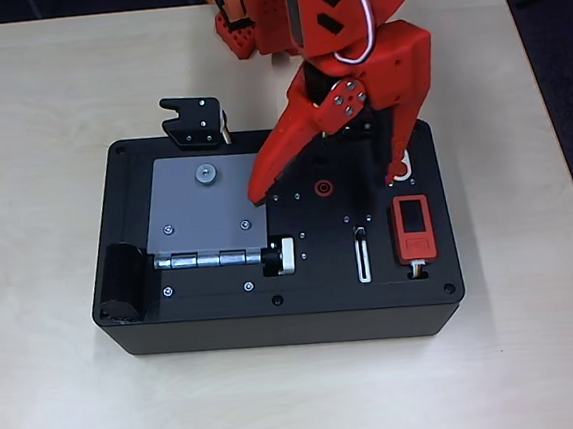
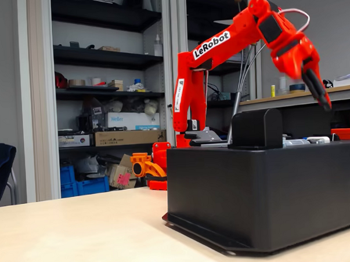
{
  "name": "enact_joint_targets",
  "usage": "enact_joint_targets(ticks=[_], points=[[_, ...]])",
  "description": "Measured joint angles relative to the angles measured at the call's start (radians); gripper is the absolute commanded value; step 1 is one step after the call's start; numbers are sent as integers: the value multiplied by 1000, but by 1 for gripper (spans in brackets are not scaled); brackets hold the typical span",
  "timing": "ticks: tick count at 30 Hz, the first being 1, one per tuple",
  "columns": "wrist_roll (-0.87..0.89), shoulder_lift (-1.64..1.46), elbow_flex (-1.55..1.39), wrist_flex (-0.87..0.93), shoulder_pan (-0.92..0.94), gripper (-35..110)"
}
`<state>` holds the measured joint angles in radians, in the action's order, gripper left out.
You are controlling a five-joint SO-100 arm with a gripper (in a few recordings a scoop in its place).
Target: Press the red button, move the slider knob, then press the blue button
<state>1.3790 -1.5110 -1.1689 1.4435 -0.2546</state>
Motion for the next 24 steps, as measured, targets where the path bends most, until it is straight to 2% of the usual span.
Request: enact_joint_targets(ticks=[9, 16, 24], points=[[114, 72, 37, 0, 17, 5], [195, 121, 64, 0, 11, 1], [202, 121, 60, 0, 5, 0]])
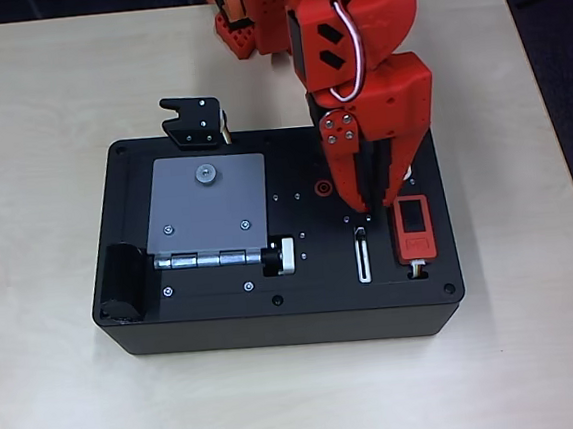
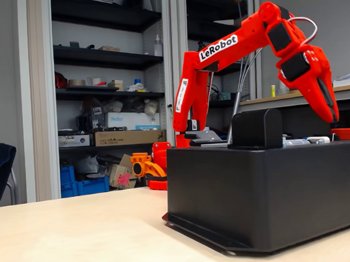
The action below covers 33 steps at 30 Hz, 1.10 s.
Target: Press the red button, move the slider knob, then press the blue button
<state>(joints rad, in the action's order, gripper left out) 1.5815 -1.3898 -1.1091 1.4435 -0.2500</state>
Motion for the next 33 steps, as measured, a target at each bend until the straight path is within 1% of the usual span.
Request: enact_joint_targets(ticks=[12, 20, 33], points=[[12, 21, -94, -20, -6, 0], [18, 9, -158, -78, 0, 0], [-3, 25, -149, -95, 15, 0]])
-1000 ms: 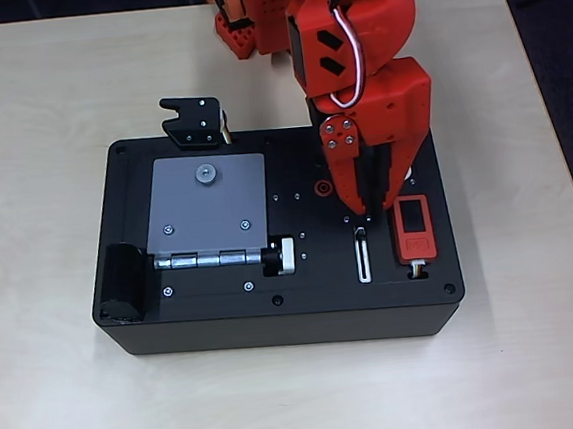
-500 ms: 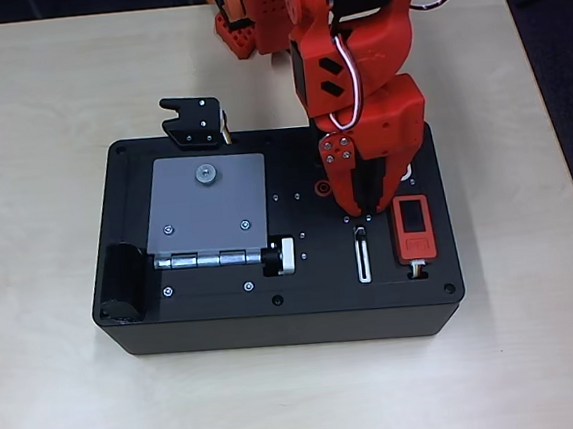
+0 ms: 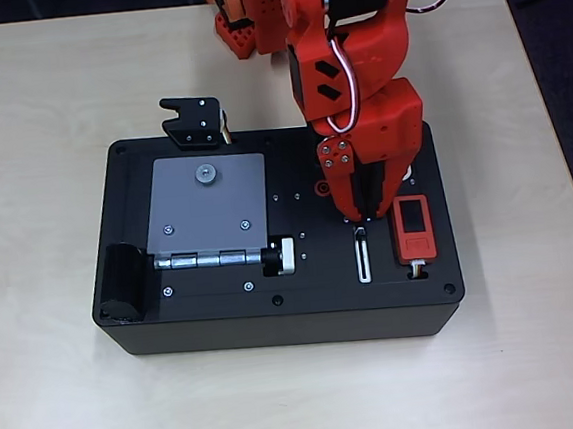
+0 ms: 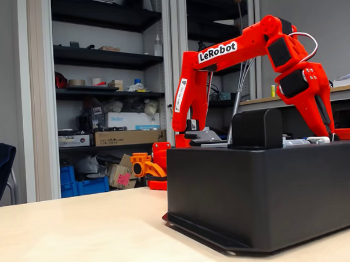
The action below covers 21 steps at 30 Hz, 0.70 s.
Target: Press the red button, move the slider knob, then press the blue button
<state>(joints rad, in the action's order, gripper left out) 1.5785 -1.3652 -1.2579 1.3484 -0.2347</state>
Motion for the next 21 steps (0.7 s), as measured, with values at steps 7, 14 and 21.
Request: enact_joint_targets(ticks=[7, 14, 21], points=[[-20, 31, 40, 2, 15, 0], [-43, 91, 117, 6, 32, 0], [-81, 167, 225, 17, 49, 0]])
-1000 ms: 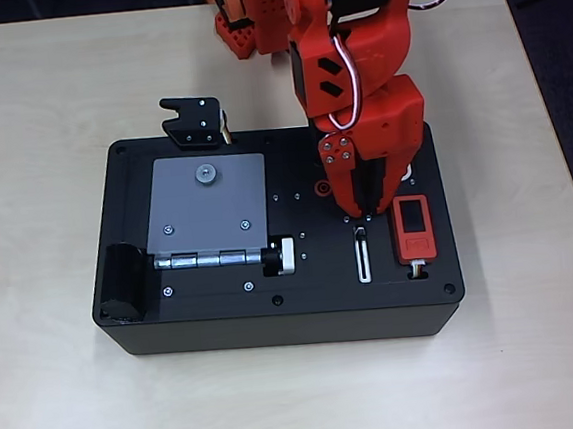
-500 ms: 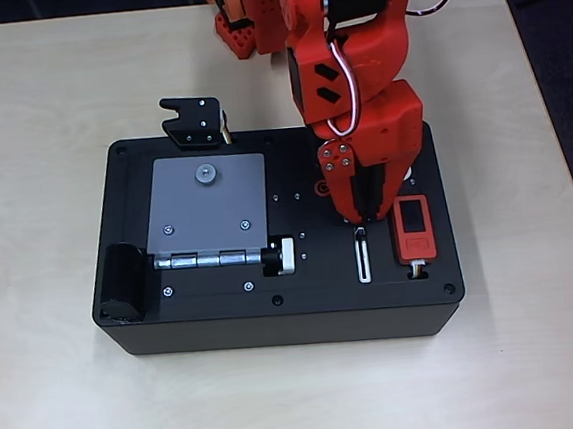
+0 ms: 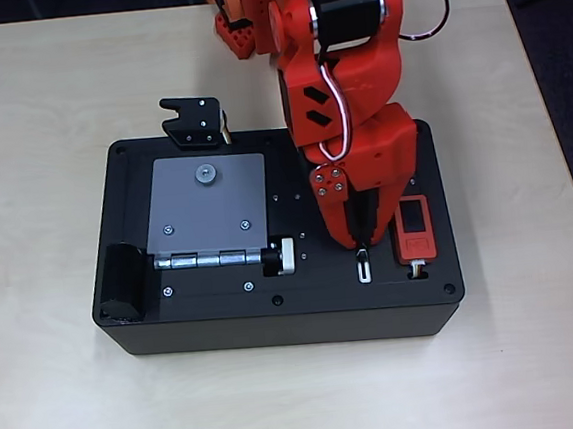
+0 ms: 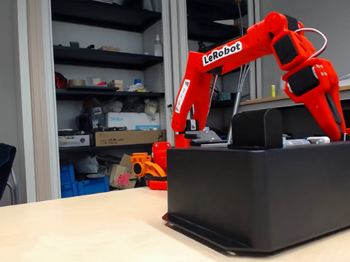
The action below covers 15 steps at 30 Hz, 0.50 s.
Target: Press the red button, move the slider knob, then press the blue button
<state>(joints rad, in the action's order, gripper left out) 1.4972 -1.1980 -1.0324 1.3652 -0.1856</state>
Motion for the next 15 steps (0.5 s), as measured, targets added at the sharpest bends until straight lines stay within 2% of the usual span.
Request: enact_joint_targets(ticks=[15], points=[[-6, 114, 190, 61, 18, 0]])
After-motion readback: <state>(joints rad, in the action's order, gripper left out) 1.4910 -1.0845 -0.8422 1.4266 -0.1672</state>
